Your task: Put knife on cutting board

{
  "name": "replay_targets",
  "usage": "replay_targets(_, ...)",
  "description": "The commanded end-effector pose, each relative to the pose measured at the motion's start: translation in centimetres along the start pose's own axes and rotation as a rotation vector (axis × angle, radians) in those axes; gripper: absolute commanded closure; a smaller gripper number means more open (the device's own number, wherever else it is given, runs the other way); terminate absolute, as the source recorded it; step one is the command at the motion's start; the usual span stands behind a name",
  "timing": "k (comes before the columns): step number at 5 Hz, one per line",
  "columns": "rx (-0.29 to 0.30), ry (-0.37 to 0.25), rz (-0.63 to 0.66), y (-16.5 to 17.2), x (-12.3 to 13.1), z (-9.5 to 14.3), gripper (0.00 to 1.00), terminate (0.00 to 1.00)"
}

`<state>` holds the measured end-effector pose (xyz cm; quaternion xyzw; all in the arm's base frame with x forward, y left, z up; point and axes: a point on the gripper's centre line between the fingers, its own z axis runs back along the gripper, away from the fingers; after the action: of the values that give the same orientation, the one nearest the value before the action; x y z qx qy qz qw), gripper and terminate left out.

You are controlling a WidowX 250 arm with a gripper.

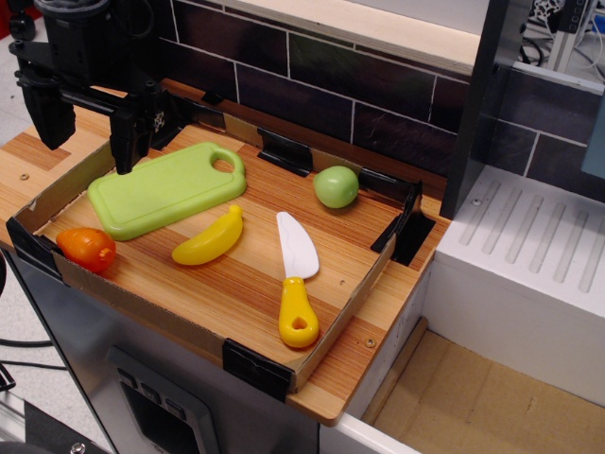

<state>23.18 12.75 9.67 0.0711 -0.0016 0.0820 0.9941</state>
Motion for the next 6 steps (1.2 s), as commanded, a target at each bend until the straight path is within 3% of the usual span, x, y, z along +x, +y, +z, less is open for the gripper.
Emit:
replay_targets(1,0.0,0.0,0.0,0.0,0.0,0.0,0.0,0.0)
replay_targets(2,-0.024,-0.021,0.041,-1.3,-0.6,0.7,0.0,0.0)
replay_targets(3,-0.062,-0.039,0.165,-3.5,-0.4,1.6,0.0,0.0)
replay_targets(4,-0.122,-0.047,0.236,-5.7,-1.2,2.8,0.0,0.0)
replay_targets(5,-0.188,-0.047,0.37,-8.3,-1.9,2.9,0.0,0.0)
replay_targets(6,-0.214,-0.053,0.394,-9.9,-2.7,1.9,0.0,0.0)
